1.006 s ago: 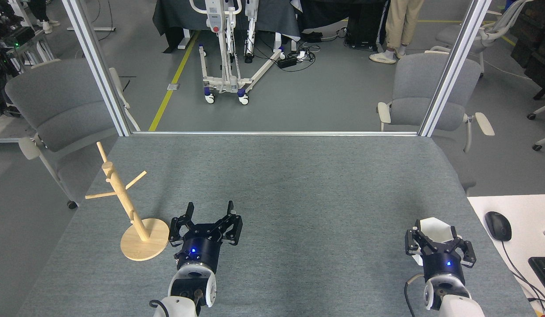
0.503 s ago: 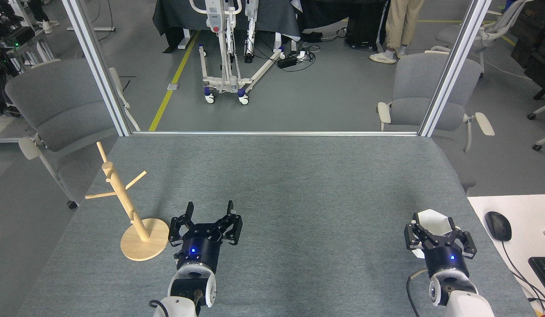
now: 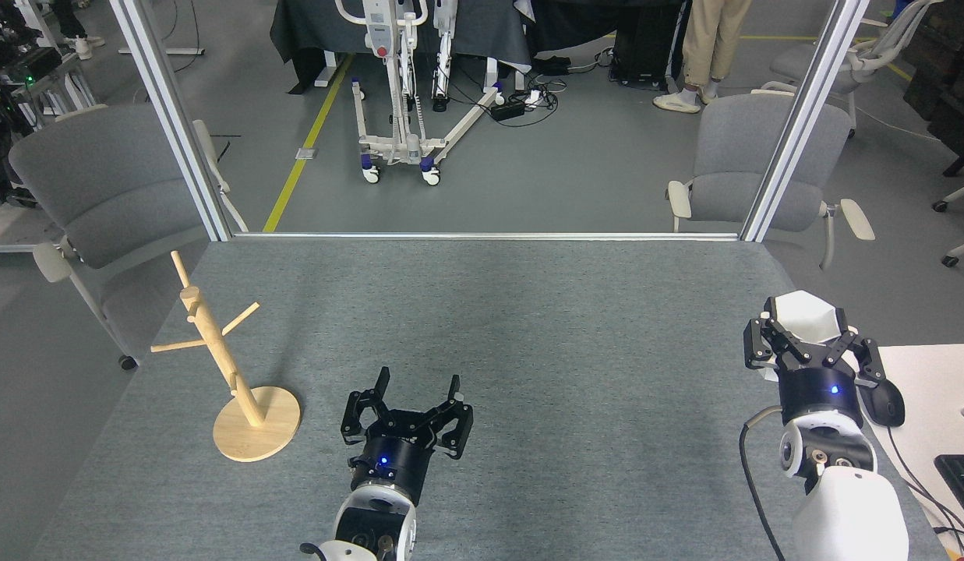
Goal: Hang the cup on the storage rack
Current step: 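Carry the cup with the right gripper toward the left gripper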
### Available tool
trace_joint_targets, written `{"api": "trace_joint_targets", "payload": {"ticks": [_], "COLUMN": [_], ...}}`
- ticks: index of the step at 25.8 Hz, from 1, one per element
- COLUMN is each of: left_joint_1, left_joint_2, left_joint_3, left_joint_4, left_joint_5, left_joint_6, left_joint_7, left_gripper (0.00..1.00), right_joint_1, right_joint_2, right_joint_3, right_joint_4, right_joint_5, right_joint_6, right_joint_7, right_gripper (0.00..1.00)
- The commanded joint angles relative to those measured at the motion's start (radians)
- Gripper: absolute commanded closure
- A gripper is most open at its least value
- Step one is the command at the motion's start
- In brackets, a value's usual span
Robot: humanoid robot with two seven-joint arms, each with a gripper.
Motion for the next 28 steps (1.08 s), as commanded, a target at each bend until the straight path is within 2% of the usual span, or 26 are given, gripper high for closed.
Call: {"api": "trace_joint_targets", "payload": {"ticks": [1,7,12,19,24,28], "left_joint_1": [0.012,0.005,-0.041,-0.175,-0.233,-0.273], "left_joint_2": [-0.001,-0.007,-0.009,-0.016,-0.018,-0.019], "left_joint_3": [-0.082,-0.197,-0.273,-0.293,-0.309,-0.404], "left_joint_4": [0.007,0.053,0.078,0.127,0.121,0.105], "left_joint_5": [-0.023,-0.092,-0.109,-0.105,-0.097,-0.091], "left_joint_6": [0.001,0.001,0.004,-0.002,-0.025,-0.043], "left_joint_7": [-0.001,-0.002,-0.014,-0.062,-0.068,-0.116], "left_gripper": [0.00,0.00,0.00,0.00,0.00,0.00], "right_joint_1": [-0.008,-0.008,-0.042,-0.085,-0.083,-0.083], "right_joint_2": [0.026,0.074,0.118,0.111,0.115,0.118], "right_joint_3": [0.007,0.013,0.042,0.162,0.269,0.326], "right_joint_4": [-0.122,-0.340,-0.450,-0.503,-0.504,-0.500], "right_joint_5": [0.003,0.009,0.022,0.032,0.119,0.131], "right_joint_6": [0.041,0.053,0.057,0.199,0.320,0.380], "right_joint_7": [0.144,0.406,0.543,0.668,0.682,0.682], "right_gripper": [0.81,0.82,0.90,0.90,0.90,0.90]}}
